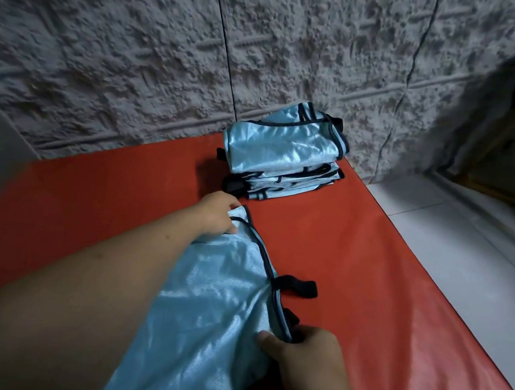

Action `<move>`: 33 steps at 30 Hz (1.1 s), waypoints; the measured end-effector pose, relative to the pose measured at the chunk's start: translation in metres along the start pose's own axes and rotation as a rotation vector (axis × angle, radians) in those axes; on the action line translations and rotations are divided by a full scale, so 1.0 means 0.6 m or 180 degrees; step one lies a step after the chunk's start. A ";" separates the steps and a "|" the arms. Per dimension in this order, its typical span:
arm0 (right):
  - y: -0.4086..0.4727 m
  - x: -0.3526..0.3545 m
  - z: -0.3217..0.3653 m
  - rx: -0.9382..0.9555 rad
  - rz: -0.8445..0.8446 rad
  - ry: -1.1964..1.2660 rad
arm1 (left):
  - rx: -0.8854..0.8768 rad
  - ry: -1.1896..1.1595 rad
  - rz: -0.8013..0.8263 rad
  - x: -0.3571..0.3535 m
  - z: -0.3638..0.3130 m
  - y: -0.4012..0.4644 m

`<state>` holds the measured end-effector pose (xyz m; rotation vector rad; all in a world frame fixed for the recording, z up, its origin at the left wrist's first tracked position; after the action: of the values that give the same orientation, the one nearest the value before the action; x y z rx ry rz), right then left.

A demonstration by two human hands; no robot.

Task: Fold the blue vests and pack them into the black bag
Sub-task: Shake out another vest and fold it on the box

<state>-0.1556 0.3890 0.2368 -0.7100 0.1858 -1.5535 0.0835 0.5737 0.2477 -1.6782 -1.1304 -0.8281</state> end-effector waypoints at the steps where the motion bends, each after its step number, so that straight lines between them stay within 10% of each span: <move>1: 0.001 -0.002 -0.002 -0.0035 0.0019 0.0035 | 0.0005 -0.0059 0.0001 0.000 0.000 0.000; 15: 0.071 0.141 0.015 -0.0187 -0.0027 -0.0454 | -0.0383 -0.0401 -0.0233 0.033 -0.034 -0.037; 33: 0.069 0.163 0.178 0.2038 -0.1444 -0.2486 | -0.0458 -0.2081 -0.1294 0.105 0.097 -0.147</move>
<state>-0.0590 0.3226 0.3310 -0.8085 -1.0681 -1.5062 0.0254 0.6618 0.3110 -1.9340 -1.9448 -0.6185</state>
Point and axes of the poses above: each hand's wrist, its own y-axis towards the middle knuckle, its own x-axis out of the back of the hand, z = x × y, the point moved 1 cm from there along y, towards the middle knuckle, and after that the axes turned 2 degrees about z, right-handed, at the moved point
